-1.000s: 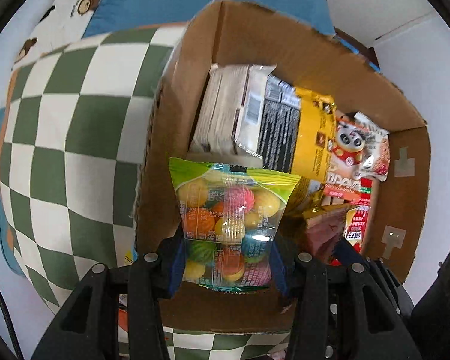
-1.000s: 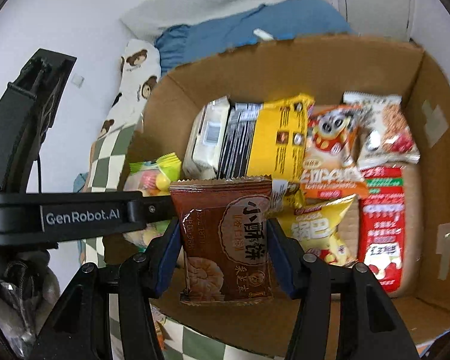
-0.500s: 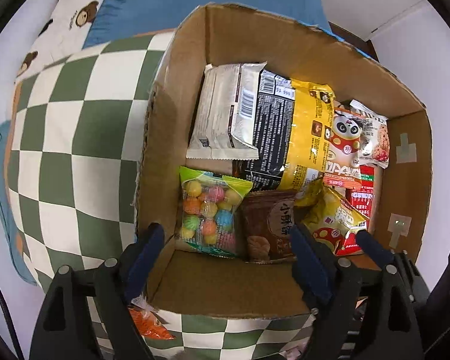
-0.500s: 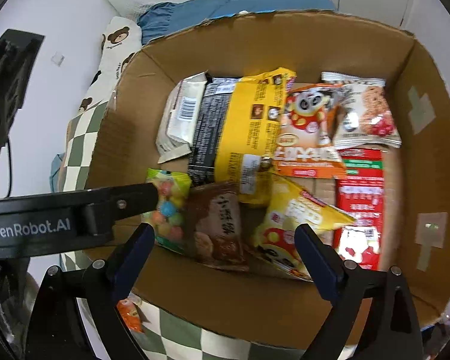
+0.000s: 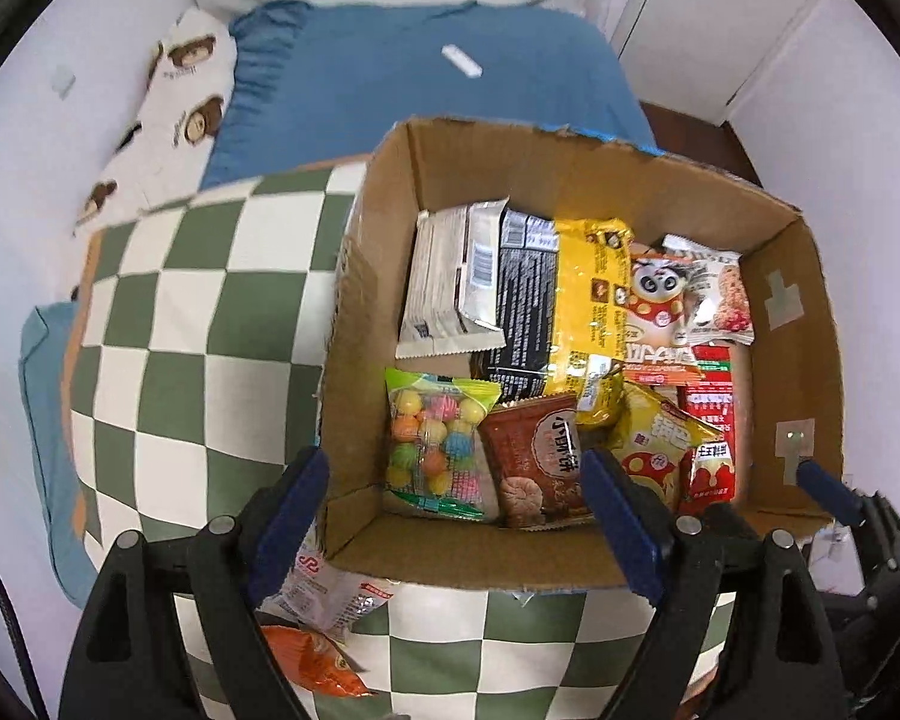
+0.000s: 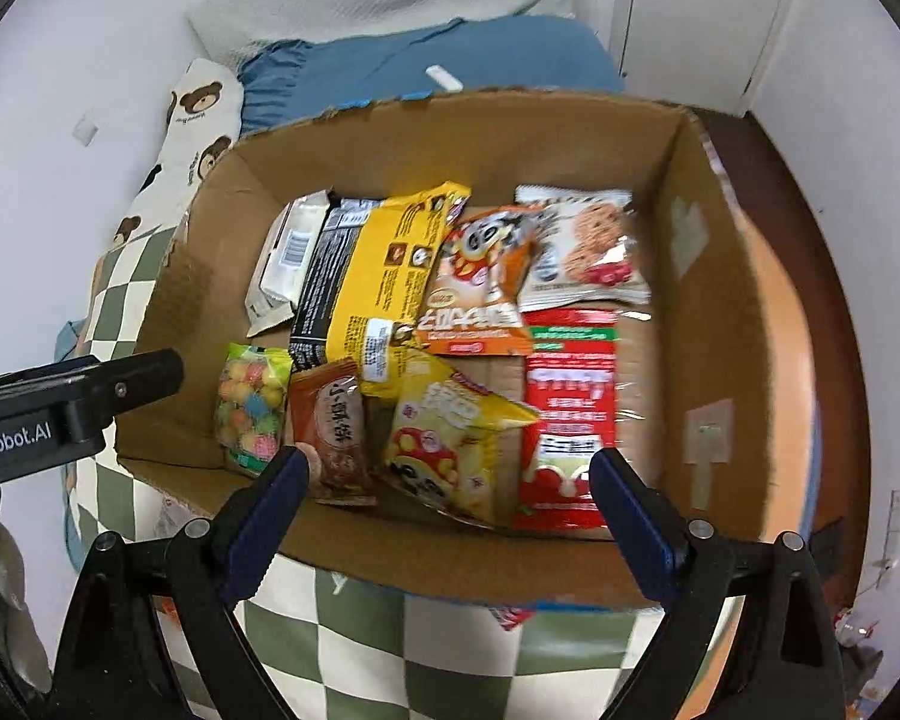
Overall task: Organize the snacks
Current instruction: 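Grasp the orange chip bag with the left tool while the right tool grasps the clear egg-cake bag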
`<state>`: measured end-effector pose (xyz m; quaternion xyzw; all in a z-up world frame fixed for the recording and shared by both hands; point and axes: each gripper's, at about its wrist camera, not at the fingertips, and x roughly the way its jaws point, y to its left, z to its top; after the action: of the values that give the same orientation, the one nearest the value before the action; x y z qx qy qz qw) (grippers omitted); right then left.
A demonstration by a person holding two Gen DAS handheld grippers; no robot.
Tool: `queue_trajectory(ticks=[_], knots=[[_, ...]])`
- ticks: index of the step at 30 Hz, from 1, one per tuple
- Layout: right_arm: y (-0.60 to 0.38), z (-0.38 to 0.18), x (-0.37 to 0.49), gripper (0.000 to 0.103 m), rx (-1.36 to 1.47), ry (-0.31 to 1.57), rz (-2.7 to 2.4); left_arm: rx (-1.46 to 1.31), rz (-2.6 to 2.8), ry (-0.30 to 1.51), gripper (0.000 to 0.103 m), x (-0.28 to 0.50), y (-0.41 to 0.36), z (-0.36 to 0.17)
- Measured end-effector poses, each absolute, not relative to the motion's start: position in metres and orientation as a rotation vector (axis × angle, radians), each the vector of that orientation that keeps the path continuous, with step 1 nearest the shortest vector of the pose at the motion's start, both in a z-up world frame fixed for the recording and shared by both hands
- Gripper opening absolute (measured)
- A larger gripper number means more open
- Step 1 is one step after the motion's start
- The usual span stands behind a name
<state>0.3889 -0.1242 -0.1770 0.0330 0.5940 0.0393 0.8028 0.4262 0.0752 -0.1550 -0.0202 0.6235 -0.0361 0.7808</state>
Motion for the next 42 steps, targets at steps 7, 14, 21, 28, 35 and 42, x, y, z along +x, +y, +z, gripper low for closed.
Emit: queue_trajectory(ticks=[7,14,21,28,35,42], knots=[[-0.137,-0.149,0.36,0.097,0.071,1.175,0.06,0.005,-0.086,1.201,0.086,0.391,0.072,-0.124],[-0.141,-0.113,0.326,0.097,0.042,1.069,0.045,0.013,-0.102,1.075,0.086,0.35,0.072,-0.095],[-0.141,-0.074,0.289,0.097,0.029,0.962,0.041,0.007,-0.109,0.966,0.086,0.311,0.074,-0.067],[-0.141,-0.05,0.257,0.097,0.084,0.906,0.069,-0.024,-0.104,0.912,0.086,0.286,0.082,-0.052],[-0.138,-0.097,0.248,0.063,0.164,1.015,0.142,-0.032,-0.019,1.01,0.092,0.27,0.123,-0.096],[-0.123,-0.182,0.243,0.063,0.242,1.175,0.175,-0.11,0.105,1.273,0.092,0.251,0.183,-0.191]])
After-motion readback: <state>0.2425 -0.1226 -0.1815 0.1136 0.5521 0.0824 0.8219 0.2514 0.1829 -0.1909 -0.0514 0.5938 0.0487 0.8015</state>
